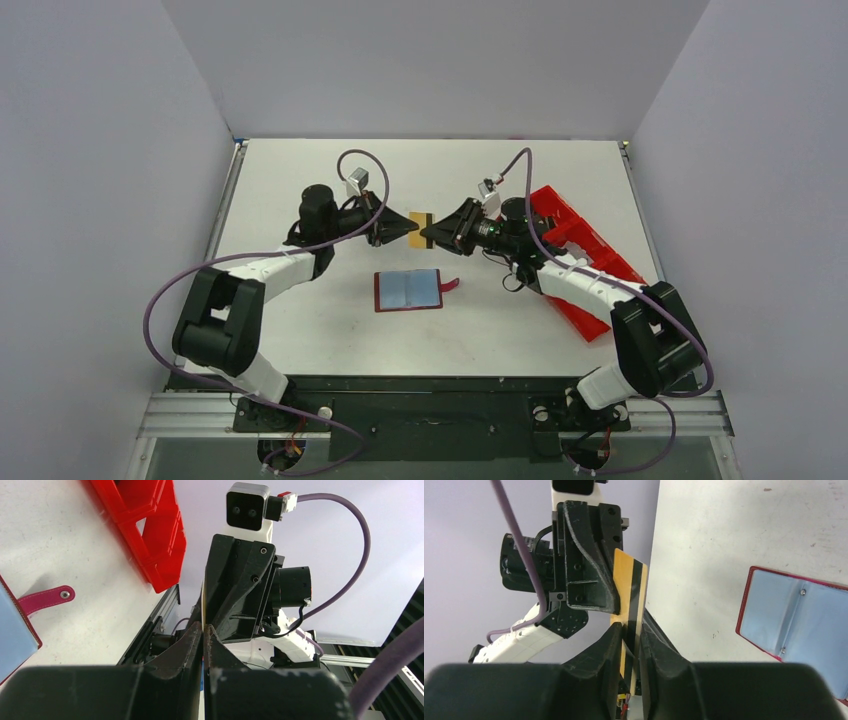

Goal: Take the credit cards out of the card holder
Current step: Place the credit card in the storage box.

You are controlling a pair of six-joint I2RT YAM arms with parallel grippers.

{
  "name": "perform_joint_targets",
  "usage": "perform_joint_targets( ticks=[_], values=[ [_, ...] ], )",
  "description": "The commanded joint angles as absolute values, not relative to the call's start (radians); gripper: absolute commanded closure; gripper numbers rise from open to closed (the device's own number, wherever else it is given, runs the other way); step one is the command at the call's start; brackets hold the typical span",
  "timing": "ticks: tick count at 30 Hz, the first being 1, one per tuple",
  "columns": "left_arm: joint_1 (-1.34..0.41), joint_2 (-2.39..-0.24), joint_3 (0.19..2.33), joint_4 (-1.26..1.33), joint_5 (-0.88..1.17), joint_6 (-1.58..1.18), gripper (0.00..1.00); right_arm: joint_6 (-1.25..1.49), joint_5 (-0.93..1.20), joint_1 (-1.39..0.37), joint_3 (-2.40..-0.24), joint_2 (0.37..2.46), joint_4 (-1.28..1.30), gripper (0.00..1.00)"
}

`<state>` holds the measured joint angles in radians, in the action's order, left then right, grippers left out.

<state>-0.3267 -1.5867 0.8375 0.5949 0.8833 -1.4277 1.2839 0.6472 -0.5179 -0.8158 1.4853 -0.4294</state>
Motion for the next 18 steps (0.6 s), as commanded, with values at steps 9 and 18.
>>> perform_joint_targets(
  ticks=[9, 18],
  values=[
    [-0.344, -1.6, 0.854, 0.681, 0.932, -1.446, 0.7, 1.222, 0.61, -0.523, -0.823, 1.438, -0.382, 1.0],
    [-0.341, -1.542, 1.001, 0.062, 0.799, -1.021, 0.59, 1.083, 0.435, -0.522, -0.842, 1.336, -0.095, 1.0]
  ],
)
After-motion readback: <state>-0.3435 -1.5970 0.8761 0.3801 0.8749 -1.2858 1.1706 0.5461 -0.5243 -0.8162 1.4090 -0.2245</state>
